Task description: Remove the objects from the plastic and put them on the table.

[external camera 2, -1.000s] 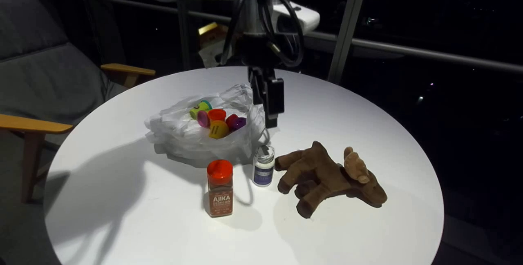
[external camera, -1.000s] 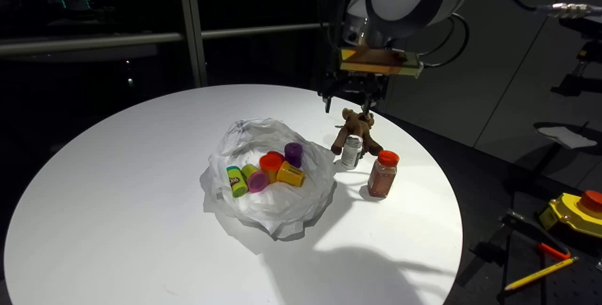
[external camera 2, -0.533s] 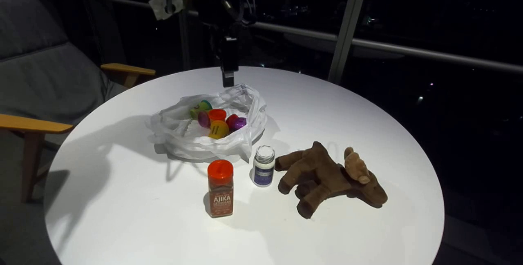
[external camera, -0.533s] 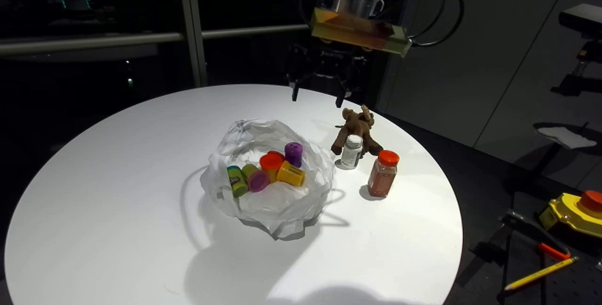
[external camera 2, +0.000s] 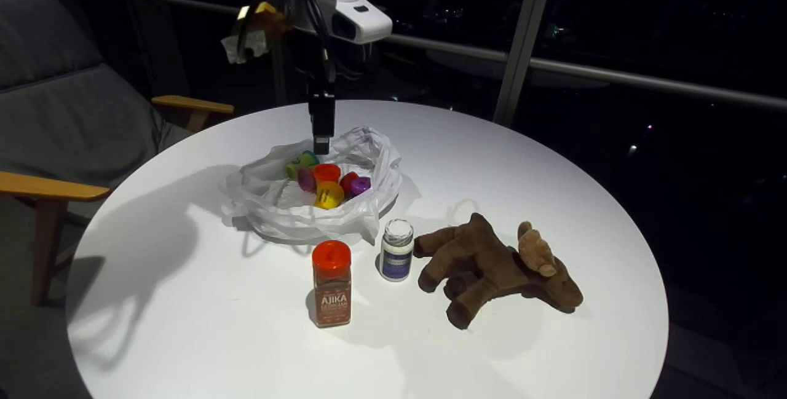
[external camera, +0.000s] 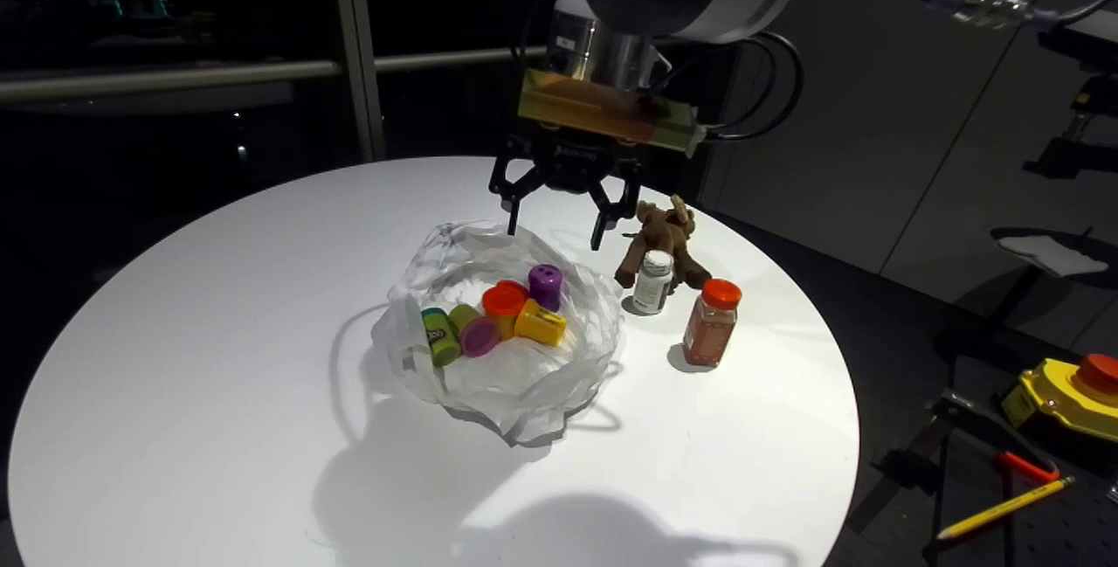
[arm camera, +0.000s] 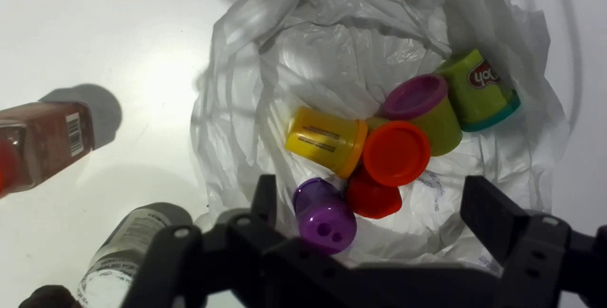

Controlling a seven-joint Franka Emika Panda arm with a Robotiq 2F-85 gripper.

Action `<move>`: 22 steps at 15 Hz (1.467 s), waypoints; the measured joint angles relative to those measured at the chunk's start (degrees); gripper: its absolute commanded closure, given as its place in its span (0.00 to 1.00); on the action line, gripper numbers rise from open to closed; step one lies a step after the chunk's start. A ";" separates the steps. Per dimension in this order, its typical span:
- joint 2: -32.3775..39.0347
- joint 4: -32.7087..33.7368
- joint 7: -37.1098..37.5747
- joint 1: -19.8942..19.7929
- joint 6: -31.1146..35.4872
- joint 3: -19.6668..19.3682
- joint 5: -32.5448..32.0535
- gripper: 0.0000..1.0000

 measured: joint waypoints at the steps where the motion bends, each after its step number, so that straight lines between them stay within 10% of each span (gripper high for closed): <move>1: 1.58 1.35 0.62 -0.02 -0.27 -0.13 0.47 0.00; 16: 19.25 19.35 8.97 0.11 -6.36 -4.12 1.14 0.00; 22: 22.24 23.42 9.94 0.28 -7.48 -4.62 0.77 0.58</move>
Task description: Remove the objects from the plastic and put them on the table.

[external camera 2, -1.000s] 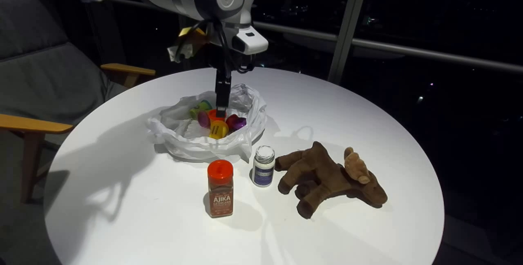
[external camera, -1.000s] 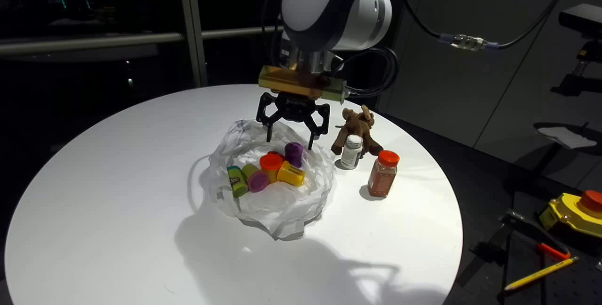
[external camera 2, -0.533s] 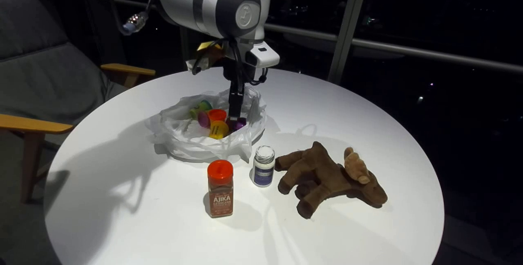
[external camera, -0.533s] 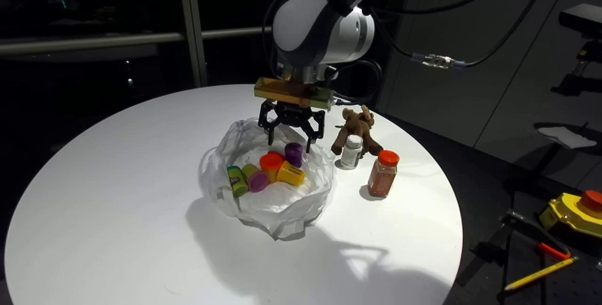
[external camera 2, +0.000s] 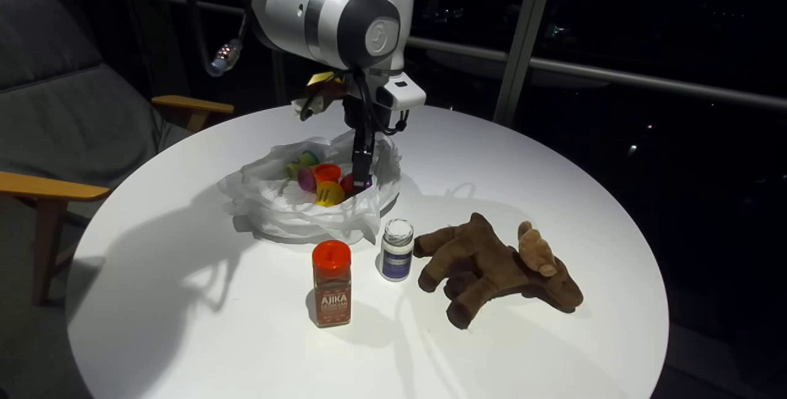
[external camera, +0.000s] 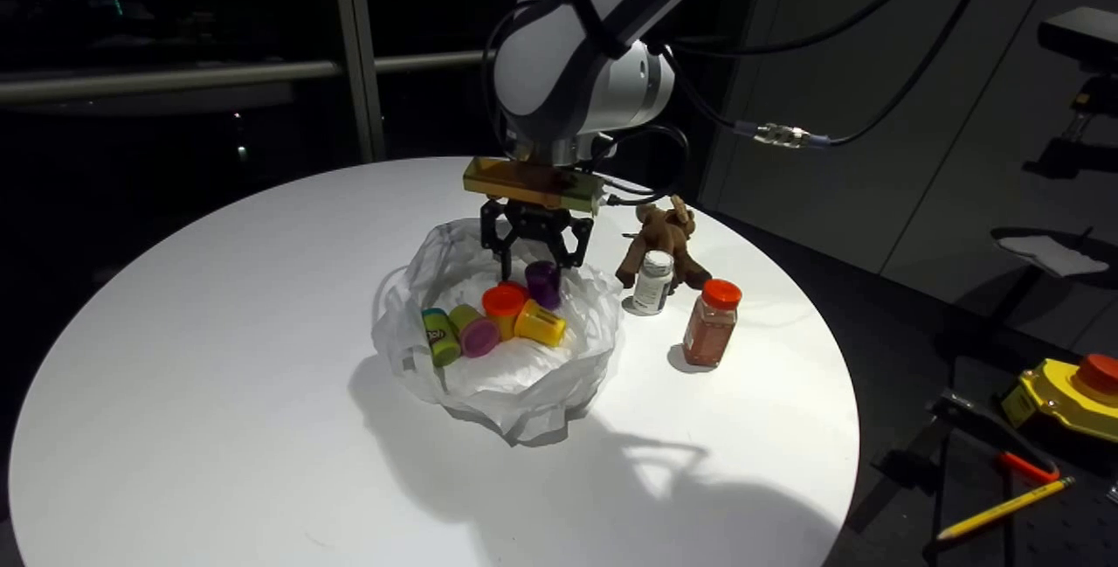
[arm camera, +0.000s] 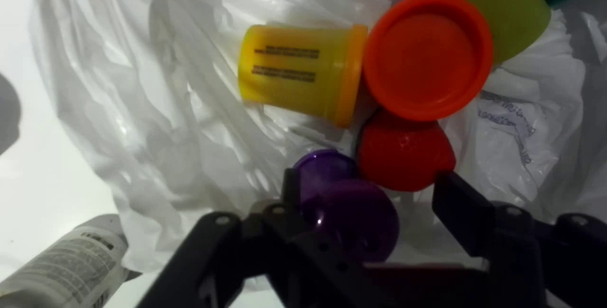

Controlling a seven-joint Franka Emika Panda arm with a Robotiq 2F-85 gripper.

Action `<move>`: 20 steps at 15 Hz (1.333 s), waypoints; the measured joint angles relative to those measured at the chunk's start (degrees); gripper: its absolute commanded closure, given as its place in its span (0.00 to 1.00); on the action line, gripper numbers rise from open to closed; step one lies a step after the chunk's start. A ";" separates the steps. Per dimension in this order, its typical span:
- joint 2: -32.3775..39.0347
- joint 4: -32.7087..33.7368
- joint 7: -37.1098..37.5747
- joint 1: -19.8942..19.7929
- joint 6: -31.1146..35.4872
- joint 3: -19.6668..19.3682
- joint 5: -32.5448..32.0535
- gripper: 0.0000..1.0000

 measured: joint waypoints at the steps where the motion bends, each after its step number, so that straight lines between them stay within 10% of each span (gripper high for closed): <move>1: 0.06 0.43 0.30 0.21 -0.09 -0.36 -0.40 0.67; 6: 0.17 1.22 2.31 1.36 -1.12 -2.18 -3.38 1.00; 9: 0.17 1.22 3.20 1.65 -1.26 -2.43 -4.36 1.00; 10: 0.17 1.22 3.29 1.71 -1.40 -2.43 -4.48 0.74; 20: 0.17 1.38 3.16 3.52 -4.46 -2.43 -11.37 0.07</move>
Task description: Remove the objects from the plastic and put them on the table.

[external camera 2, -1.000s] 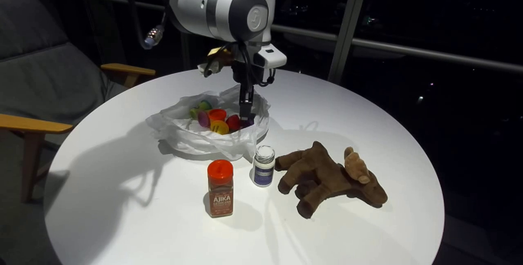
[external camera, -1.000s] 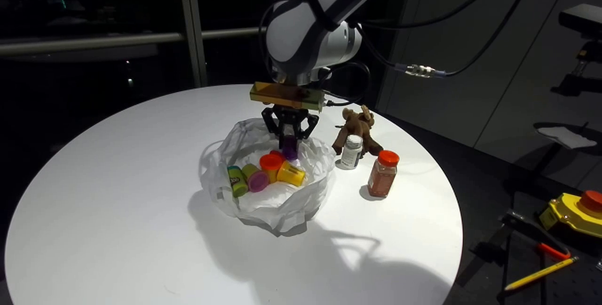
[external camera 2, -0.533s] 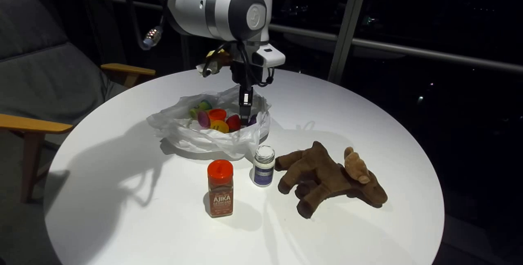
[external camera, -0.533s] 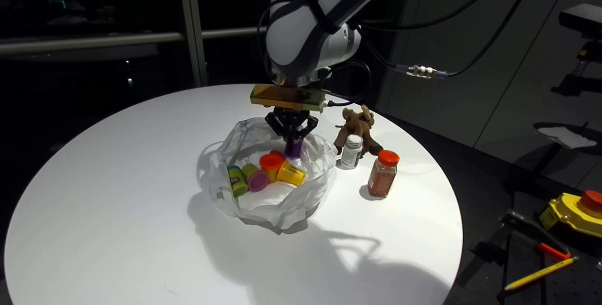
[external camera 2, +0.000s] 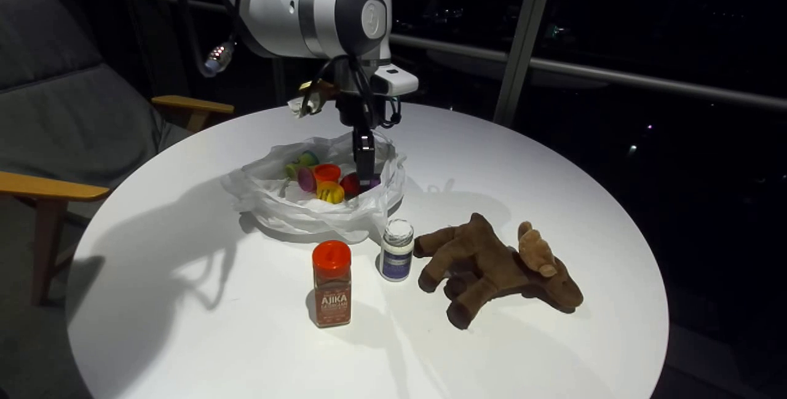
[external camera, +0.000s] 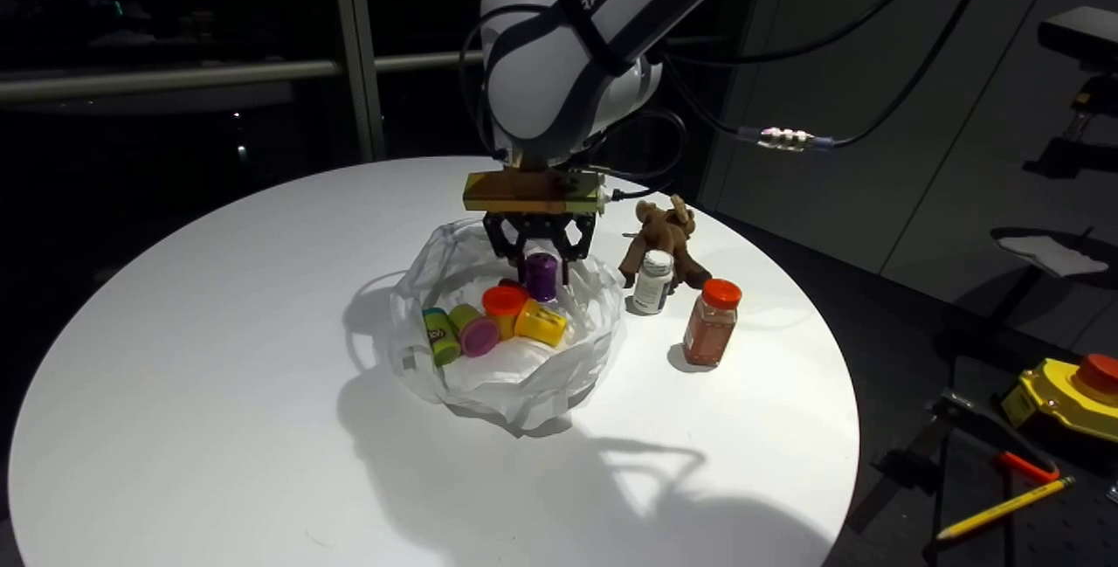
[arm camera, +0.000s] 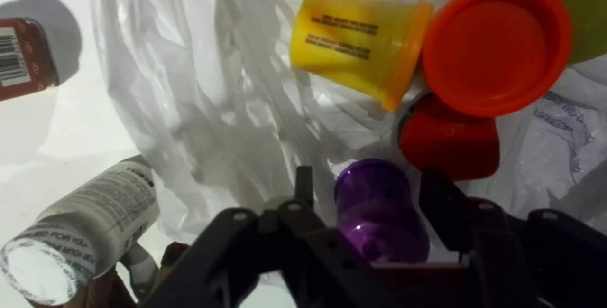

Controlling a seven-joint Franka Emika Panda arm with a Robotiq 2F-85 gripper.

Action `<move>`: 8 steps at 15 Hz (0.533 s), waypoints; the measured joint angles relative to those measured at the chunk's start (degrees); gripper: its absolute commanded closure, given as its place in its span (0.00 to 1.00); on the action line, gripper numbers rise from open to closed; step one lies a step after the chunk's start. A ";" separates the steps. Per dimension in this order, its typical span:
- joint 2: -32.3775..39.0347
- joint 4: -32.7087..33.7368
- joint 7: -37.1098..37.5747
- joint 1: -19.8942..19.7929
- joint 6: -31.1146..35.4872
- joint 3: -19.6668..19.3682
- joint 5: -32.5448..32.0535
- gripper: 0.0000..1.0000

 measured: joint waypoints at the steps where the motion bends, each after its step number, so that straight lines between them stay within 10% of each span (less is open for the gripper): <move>1: 0.00 0.09 0.00 0.07 0.00 0.00 -0.53 0.01; 8: 0.34 2.10 -0.04 0.07 -0.02 -0.87 -1.96 0.00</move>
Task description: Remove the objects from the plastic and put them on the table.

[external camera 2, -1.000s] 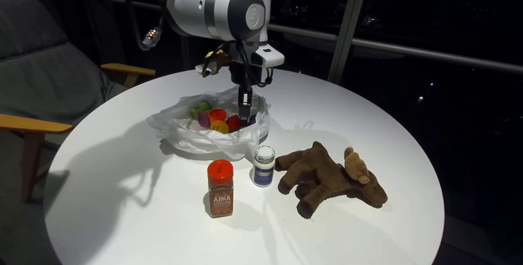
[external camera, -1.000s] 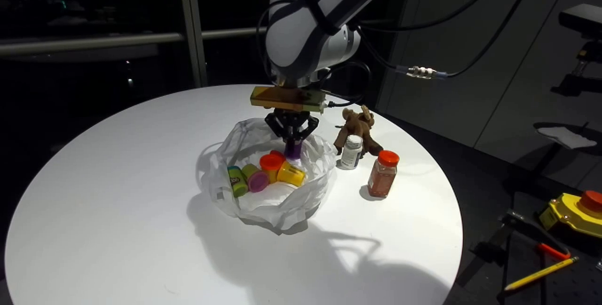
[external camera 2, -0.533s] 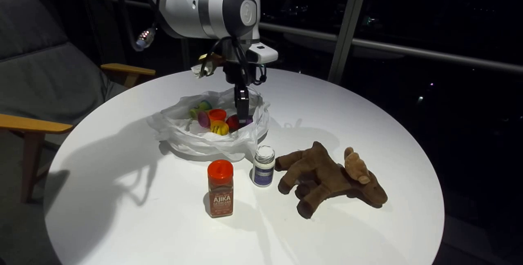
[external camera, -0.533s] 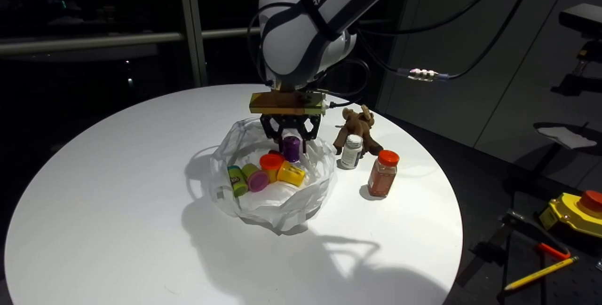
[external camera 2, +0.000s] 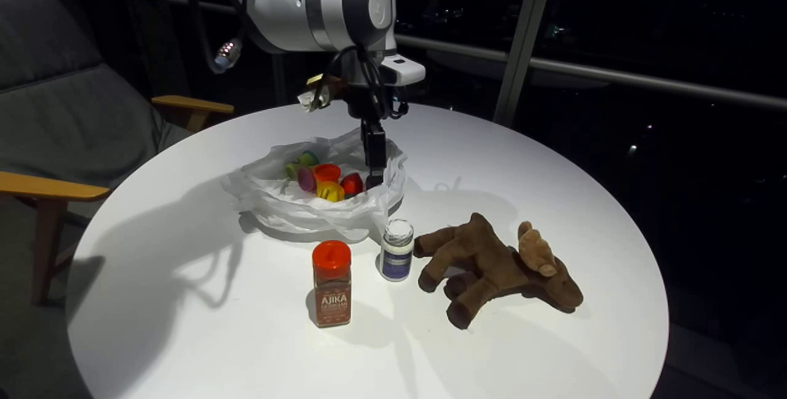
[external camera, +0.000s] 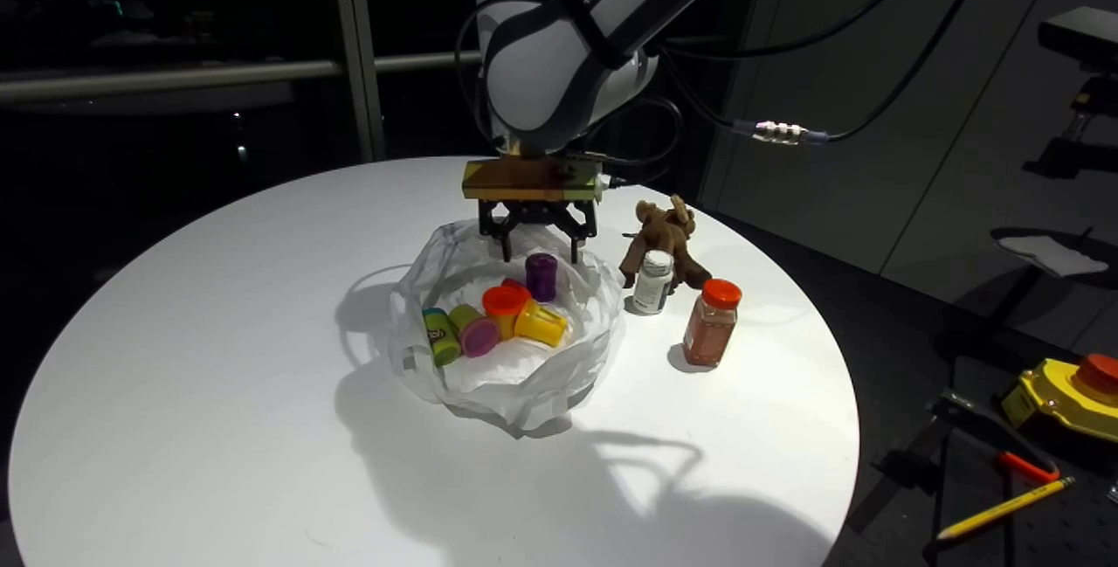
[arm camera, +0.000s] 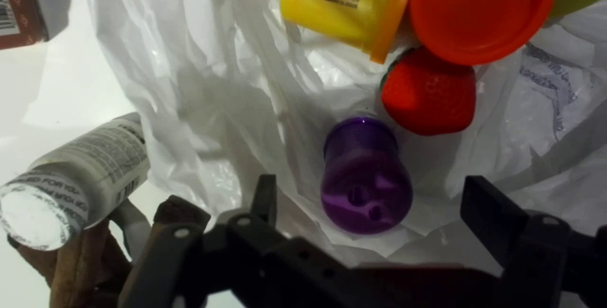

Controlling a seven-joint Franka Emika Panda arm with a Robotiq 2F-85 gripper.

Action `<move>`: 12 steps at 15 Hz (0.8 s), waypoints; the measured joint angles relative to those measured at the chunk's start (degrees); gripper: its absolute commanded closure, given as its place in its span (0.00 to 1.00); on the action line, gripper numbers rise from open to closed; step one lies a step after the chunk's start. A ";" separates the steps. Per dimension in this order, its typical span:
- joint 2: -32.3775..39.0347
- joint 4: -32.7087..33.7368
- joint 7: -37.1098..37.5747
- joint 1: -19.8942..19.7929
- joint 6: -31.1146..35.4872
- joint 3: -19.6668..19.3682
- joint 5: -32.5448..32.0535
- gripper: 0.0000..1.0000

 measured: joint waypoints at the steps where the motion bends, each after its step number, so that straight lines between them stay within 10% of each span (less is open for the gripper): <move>1: 0.16 0.43 -0.02 -0.05 -0.03 -0.06 0.00 0.00; 10: 2.48 2.49 -0.07 -0.94 -0.34 -0.04 0.25 0.00; 12: 2.82 2.68 -0.07 -1.37 -0.34 0.08 0.57 0.13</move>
